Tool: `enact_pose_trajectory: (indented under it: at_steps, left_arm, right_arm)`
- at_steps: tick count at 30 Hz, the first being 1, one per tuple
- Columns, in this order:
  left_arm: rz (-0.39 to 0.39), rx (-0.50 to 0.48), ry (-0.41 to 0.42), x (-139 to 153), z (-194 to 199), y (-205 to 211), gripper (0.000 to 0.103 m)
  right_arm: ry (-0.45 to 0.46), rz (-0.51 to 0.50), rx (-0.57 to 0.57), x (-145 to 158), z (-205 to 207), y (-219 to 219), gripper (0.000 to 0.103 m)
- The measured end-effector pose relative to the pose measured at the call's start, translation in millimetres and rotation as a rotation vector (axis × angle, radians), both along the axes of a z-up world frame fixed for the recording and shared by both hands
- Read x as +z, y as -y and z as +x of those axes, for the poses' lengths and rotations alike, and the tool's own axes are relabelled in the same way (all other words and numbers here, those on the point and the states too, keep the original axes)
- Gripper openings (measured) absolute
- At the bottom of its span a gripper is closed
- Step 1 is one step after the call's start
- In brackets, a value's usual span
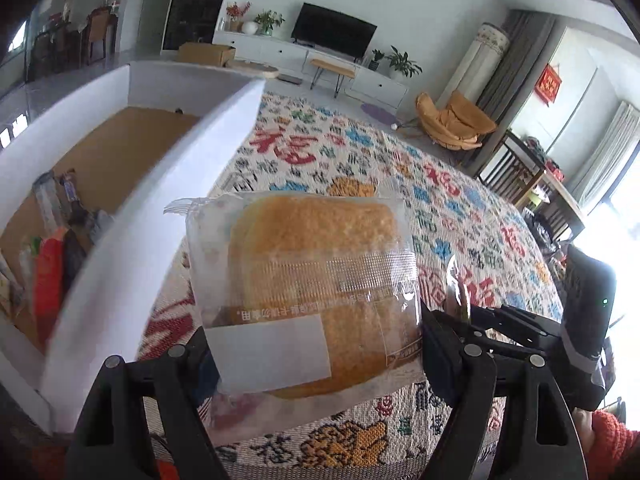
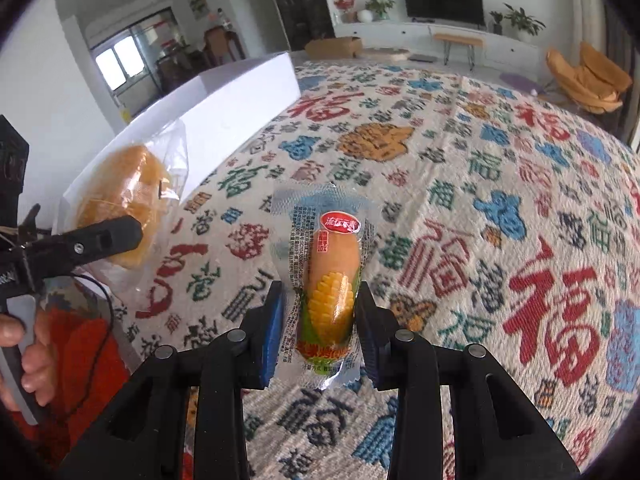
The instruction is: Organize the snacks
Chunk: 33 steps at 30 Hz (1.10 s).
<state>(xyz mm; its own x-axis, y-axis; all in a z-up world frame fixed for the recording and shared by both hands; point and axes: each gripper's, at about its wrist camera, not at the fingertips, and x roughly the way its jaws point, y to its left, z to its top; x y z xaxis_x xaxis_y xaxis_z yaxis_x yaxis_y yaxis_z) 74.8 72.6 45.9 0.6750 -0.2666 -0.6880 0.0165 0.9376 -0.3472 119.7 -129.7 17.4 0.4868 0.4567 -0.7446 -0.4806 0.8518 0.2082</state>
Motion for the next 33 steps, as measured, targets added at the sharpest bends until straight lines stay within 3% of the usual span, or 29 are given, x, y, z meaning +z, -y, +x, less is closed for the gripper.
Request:
enact_pose_trajectory:
  at_steps: [3, 6, 10, 14, 19, 21, 28, 30, 33]
  left_arm:
    - [-0.007, 0.094, 0.047, 30, -5, -54, 0.080]
    - [0.059, 0.222, 0.044, 46, -2, -116, 0.080]
    - [0.139, 0.360, -0.008, 43, 7, -191, 0.080]
    - [0.155, 0.440, -0.061, 23, 10, -236, 0.081]
    - [0.185, 0.444, -0.095, 1, 12, -244, 0.084]
    - [0.215, 0.443, -0.102, -2, 13, -238, 0.086]
    - [0.412, 0.536, -0.078, 17, 5, -210, 0.093]
    - [0.470, 0.565, -0.072, 25, 5, -204, 0.102]
    - [0.570, 0.592, -0.038, 35, -3, -192, 0.103]
  right_arm:
    - [0.039, 0.010, 0.105, 31, 11, -41, 0.036]
    - [0.075, 0.055, 0.217, 68, 21, -95, 0.036]
    - [0.105, 0.105, 0.380, 107, 27, -183, 0.037]
    - [0.040, 0.113, 0.468, 109, 38, -258, 0.040]
    - [-0.141, 0.061, 0.517, 70, 41, -309, 0.065]
    - [-0.155, 0.038, 0.502, 63, 42, -312, 0.066]
    - [-0.048, 0.016, 0.443, 87, 36, -289, 0.066]
    - [0.010, 0.008, 0.431, 97, 31, -282, 0.066]
    - [0.088, -0.022, 0.428, 109, 27, -283, 0.076]
